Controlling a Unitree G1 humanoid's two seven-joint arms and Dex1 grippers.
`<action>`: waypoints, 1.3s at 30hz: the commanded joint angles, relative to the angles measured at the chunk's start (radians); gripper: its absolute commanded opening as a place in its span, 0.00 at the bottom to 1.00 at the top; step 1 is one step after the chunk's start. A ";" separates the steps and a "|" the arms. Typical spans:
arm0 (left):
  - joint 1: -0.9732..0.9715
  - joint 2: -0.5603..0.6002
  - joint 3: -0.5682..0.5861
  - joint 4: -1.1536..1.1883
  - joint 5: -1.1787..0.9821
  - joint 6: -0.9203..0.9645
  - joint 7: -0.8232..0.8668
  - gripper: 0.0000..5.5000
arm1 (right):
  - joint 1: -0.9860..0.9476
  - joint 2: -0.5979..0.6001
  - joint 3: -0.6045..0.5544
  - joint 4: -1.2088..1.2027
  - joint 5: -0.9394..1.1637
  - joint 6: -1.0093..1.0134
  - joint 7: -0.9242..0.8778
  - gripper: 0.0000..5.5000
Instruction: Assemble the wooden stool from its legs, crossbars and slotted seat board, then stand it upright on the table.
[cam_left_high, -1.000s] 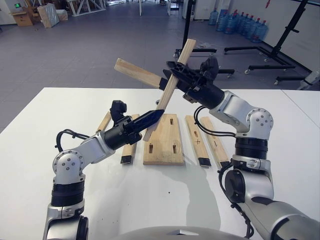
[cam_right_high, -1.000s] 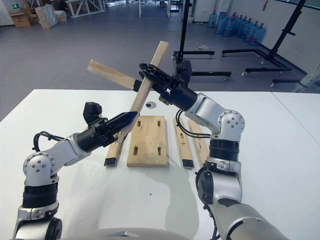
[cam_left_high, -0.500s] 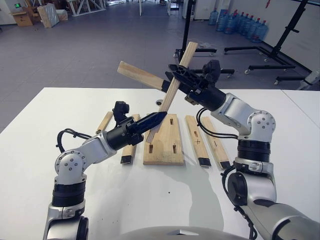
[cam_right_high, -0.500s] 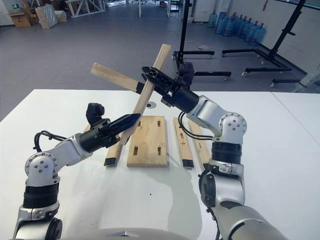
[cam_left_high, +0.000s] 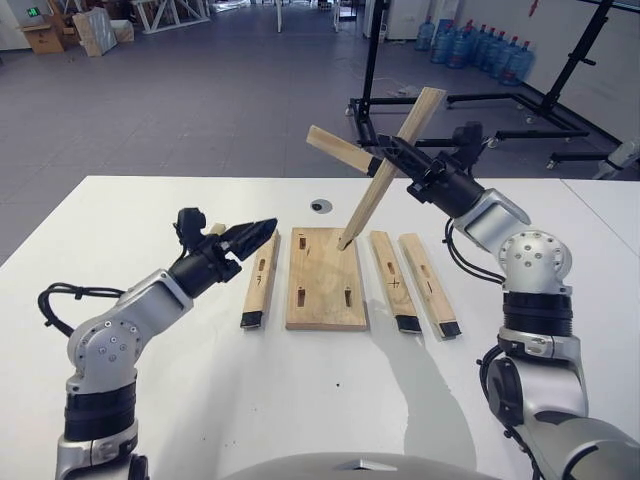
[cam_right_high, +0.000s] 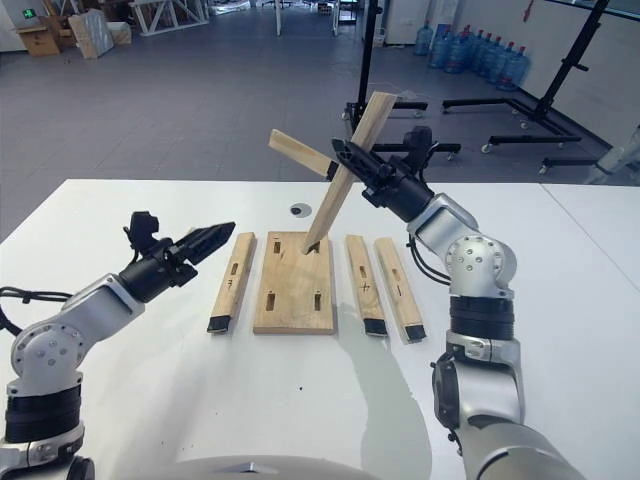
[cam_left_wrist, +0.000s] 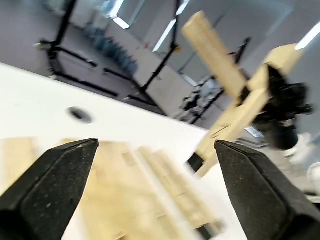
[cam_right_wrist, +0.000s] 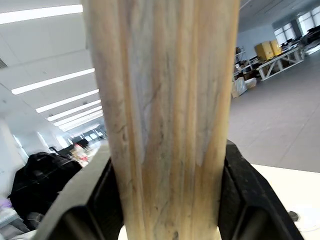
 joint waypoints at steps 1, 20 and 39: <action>0.037 0.068 -0.156 -0.047 0.222 0.017 0.047 0.78 | -0.027 0.036 0.041 0.129 -0.172 -0.237 0.095 0.37; -0.078 0.002 -0.364 0.065 0.472 0.201 -0.011 0.78 | -0.283 0.151 0.043 0.773 -0.470 -0.985 0.521 0.37; -0.133 0.097 -0.518 0.045 0.701 0.235 -0.133 0.78 | -0.323 0.161 0.036 1.036 -0.600 -1.150 0.649 0.37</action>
